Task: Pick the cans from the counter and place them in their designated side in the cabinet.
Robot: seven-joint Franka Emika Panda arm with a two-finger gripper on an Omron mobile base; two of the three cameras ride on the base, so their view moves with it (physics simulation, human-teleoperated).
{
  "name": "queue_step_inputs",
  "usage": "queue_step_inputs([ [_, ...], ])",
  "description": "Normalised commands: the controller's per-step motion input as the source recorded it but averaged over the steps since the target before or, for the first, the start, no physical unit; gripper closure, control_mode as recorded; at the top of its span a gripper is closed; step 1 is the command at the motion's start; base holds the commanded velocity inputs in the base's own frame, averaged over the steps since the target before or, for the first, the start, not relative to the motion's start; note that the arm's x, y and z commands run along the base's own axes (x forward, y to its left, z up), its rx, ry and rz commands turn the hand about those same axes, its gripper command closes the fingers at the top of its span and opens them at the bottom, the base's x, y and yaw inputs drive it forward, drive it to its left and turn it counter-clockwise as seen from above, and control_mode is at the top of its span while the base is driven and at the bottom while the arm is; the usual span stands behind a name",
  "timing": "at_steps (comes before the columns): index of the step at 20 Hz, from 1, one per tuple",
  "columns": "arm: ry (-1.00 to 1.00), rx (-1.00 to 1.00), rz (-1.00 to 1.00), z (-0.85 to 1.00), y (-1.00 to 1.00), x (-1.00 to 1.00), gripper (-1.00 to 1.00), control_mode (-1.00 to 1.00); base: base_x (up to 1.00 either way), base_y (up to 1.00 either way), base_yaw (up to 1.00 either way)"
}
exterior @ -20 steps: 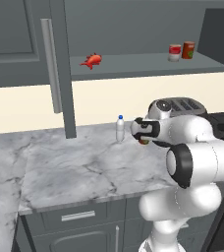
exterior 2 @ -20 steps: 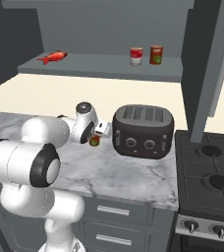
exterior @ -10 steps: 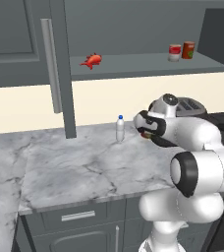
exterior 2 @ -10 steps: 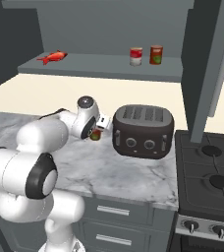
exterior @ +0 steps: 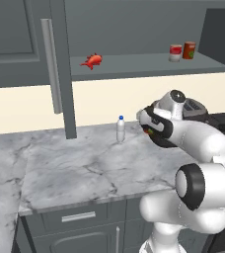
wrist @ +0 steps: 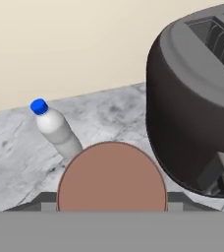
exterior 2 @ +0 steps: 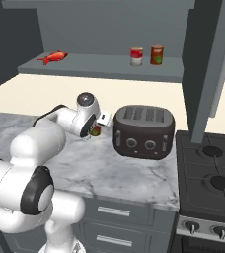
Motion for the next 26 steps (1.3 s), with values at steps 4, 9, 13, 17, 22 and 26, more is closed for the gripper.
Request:
queue_step_inputs([
  [4, -0.09, 0.03, 0.0, 0.31, -0.05, -0.21, 1.0, -1.0, 0.0, 0.0, 0.0],
  [9, -0.11, 0.02, 0.0, 0.33, -0.02, -0.23, 1.0, -1.0, 0.0, 0.0, 0.0],
  [13, -0.12, 0.01, 0.0, 0.35, 0.0, -0.25, 1.0, -1.0, 0.0, 0.0, 0.0],
  [17, -0.11, 0.0, 0.0, 0.3, -0.02, -0.26, 1.0, -1.0, 0.0, 0.0, 0.0],
  [22, -0.06, 0.0, 0.01, 0.24, -0.04, -0.31, 1.0, -1.0, 0.0, 0.0, 0.0],
  [26, 0.0, 0.0, 0.0, 0.21, -0.01, -0.37, 1.0, -1.0, 0.0, 0.0, 0.0],
])
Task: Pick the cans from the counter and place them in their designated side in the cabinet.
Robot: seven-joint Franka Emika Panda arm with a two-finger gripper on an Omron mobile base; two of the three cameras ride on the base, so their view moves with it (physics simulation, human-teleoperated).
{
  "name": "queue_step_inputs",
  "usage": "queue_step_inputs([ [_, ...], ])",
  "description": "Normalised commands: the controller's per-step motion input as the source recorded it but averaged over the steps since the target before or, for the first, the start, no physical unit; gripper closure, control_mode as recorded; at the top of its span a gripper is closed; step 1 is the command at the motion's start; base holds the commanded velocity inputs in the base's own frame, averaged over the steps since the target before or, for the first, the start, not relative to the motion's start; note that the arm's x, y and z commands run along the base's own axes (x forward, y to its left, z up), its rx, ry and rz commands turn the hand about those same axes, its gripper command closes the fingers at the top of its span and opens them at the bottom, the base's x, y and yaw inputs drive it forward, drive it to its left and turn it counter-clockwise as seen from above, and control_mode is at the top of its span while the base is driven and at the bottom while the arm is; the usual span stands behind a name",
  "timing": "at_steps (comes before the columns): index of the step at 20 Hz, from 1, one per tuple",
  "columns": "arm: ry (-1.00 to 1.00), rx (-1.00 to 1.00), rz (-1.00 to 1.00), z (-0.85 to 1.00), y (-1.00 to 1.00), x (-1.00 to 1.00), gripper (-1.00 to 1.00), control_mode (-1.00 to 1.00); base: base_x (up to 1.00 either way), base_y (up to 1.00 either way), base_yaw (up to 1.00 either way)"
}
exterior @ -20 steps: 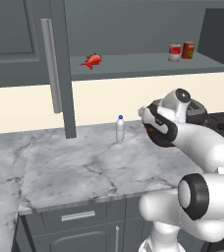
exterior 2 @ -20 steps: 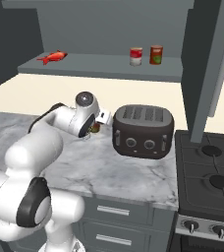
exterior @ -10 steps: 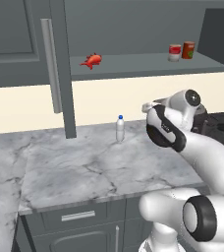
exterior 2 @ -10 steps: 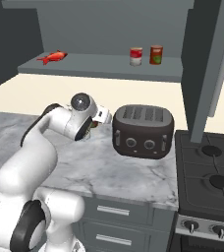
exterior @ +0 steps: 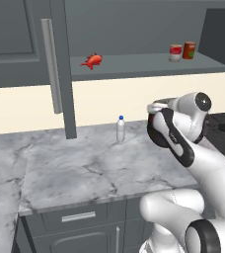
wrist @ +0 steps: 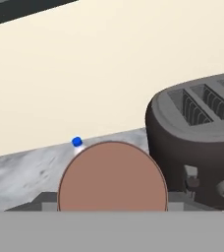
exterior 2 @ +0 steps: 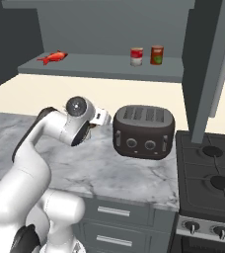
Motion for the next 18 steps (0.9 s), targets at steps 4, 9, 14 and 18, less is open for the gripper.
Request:
queue_step_inputs([
  [4, 0.01, 0.0, 0.0, 0.18, -0.03, -0.4, 1.0, -1.0, 0.0, 0.0, 0.0],
  [9, 0.05, 0.0, 0.01, 0.21, -0.08, -0.39, 1.0, -1.0, 0.0, 0.0, 0.0],
  [14, 0.03, 0.0, 0.02, 0.27, -0.11, -0.34, 1.0, -1.0, 0.0, 0.0, 0.0],
  [18, 0.02, 0.0, 0.02, 0.34, -0.13, -0.28, 1.0, -1.0, 0.0, 0.0, 0.0],
])
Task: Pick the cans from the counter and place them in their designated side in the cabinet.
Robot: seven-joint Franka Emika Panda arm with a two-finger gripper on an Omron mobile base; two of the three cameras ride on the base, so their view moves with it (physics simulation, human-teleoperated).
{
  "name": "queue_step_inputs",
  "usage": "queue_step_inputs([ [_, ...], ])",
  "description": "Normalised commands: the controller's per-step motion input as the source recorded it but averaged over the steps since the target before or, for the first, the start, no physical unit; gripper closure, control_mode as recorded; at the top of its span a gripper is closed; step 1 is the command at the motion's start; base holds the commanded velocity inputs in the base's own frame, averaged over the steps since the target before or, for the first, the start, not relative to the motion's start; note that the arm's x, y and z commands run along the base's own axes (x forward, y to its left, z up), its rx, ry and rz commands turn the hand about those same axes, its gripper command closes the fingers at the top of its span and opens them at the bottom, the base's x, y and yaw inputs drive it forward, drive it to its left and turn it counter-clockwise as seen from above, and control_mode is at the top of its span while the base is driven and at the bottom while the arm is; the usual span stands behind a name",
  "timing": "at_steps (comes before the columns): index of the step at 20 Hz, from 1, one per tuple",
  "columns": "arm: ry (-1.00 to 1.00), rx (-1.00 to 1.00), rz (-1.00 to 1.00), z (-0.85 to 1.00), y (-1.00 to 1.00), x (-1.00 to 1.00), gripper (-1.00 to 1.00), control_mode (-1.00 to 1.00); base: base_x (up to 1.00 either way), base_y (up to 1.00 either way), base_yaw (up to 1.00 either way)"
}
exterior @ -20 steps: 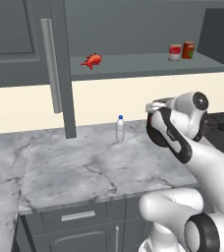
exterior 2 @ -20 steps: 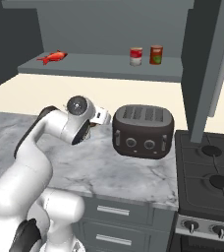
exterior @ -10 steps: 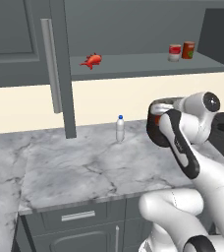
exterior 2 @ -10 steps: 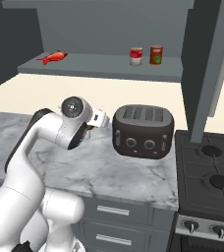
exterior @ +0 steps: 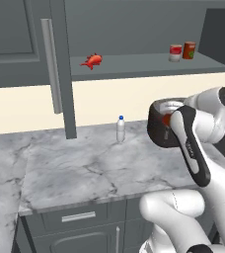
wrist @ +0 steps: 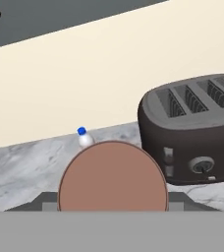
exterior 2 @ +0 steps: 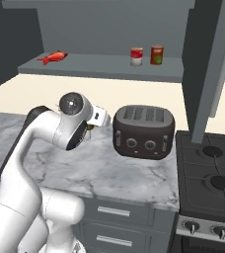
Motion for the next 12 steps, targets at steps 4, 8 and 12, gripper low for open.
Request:
queue_step_inputs([
  [4, 0.0, 0.0, 0.01, 0.31, -0.06, -0.22, 1.0, -1.0, 0.0, 0.0, 0.0],
  [8, 0.0, 0.0, 0.0, 0.33, 0.0, -0.11, 1.0, -1.0, 0.0, 0.0, 0.0],
  [12, -0.02, 0.0, 0.0, 0.33, -0.01, -0.22, 1.0, -1.0, 0.0, 0.0, 0.0],
])
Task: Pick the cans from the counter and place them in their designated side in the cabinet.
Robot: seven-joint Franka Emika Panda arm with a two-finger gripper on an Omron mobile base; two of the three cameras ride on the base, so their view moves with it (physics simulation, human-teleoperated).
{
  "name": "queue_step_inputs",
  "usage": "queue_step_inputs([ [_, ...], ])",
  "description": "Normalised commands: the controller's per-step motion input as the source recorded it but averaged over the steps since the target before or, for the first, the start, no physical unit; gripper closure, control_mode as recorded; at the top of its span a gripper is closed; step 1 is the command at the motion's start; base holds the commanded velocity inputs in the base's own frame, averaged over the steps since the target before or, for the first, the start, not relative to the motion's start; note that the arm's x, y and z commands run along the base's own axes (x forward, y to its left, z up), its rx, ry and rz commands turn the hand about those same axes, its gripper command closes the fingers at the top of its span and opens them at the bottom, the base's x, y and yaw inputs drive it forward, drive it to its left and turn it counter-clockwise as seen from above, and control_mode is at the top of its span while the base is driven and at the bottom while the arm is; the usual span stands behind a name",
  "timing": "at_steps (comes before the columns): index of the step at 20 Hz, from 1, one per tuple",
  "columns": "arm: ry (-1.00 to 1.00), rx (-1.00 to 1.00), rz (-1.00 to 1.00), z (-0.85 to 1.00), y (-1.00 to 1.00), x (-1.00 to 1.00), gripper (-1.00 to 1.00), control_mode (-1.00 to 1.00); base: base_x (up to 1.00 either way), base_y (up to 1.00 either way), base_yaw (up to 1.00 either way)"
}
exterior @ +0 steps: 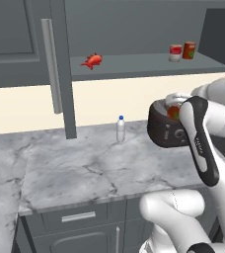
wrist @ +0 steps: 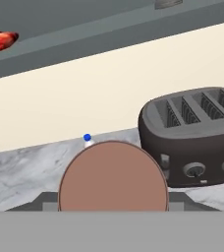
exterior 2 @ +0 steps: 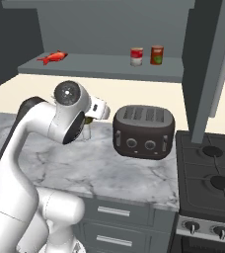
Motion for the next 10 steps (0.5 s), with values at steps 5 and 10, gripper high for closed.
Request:
queue_step_inputs([
  [5, -0.04, 0.0, 0.0, 0.27, -0.03, -0.24, 1.0, -1.0, 0.0, 0.0, 0.0],
  [10, -0.09, -0.01, 0.0, 0.28, -0.01, -0.25, 1.0, -1.0, 0.0, 0.0, 0.0],
])
